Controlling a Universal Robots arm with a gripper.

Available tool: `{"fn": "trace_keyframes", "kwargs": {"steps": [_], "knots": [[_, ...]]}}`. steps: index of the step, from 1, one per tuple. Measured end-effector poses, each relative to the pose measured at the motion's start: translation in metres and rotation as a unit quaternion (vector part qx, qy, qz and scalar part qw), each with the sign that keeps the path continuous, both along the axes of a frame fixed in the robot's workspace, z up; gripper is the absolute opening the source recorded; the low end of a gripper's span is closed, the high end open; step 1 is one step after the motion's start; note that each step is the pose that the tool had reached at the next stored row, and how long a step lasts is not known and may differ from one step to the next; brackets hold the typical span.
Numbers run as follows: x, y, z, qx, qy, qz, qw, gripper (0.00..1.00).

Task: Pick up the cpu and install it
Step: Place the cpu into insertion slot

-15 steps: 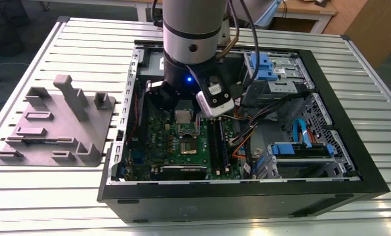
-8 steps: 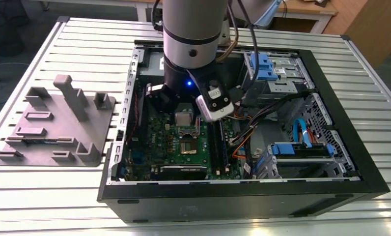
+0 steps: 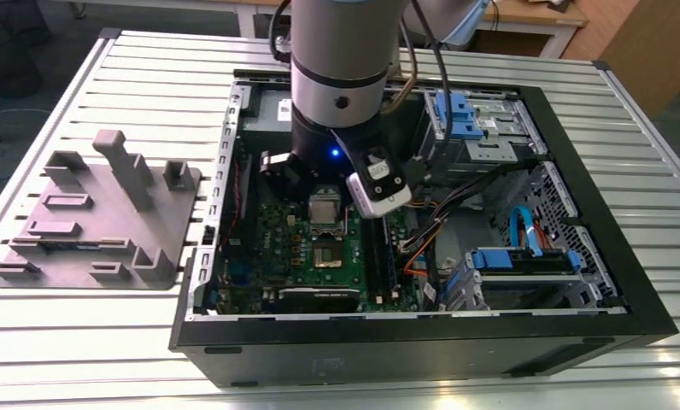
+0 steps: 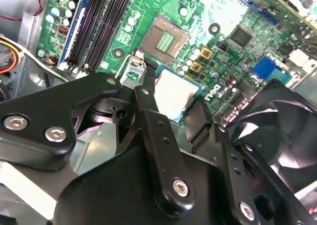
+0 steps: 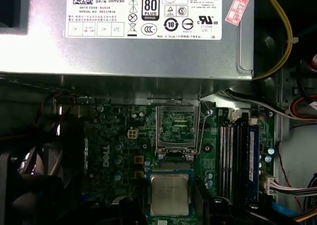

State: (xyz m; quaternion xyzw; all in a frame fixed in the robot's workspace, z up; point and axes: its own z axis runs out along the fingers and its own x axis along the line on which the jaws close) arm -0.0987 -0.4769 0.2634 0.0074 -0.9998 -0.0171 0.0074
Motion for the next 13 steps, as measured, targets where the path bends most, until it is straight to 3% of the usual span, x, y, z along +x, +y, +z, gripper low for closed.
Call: {"fn": "trace_keyframes", "kwargs": {"steps": [5, 13], "knots": [[0.0007, -0.0002, -0.0058, 0.0001, 0.0000, 0.000, 1.00000, 0.47], [0.0008, -0.0002, -0.0086, 0.0001, -0.0001, 0.000, 1.00000, 0.47]]}}
